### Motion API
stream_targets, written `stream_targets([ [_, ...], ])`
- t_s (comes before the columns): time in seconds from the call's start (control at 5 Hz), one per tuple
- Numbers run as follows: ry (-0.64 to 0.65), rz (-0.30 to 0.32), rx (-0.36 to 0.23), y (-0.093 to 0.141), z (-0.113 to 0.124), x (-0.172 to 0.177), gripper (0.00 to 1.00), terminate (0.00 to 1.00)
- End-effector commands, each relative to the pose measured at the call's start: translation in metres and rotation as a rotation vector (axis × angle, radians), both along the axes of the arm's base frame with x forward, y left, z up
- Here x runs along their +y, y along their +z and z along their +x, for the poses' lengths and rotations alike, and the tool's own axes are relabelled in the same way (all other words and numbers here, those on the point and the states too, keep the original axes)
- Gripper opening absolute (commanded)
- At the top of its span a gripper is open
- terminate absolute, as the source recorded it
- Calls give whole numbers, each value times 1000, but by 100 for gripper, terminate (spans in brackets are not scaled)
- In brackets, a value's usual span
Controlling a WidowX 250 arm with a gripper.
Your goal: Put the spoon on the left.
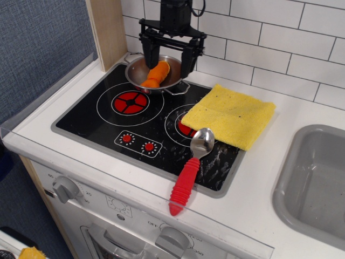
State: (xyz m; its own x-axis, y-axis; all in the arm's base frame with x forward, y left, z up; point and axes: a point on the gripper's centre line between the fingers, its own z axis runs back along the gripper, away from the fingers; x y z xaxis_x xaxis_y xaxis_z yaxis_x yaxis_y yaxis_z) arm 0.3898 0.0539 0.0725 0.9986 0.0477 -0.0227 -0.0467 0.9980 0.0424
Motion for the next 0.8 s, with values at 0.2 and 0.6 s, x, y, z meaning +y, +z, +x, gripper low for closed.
stream_targets([
  [0.2, -116, -59, -57, 18, -83, -78, 100, 0],
  [0.6, -120, -43, -36, -31, -126, -102, 100, 0],
])
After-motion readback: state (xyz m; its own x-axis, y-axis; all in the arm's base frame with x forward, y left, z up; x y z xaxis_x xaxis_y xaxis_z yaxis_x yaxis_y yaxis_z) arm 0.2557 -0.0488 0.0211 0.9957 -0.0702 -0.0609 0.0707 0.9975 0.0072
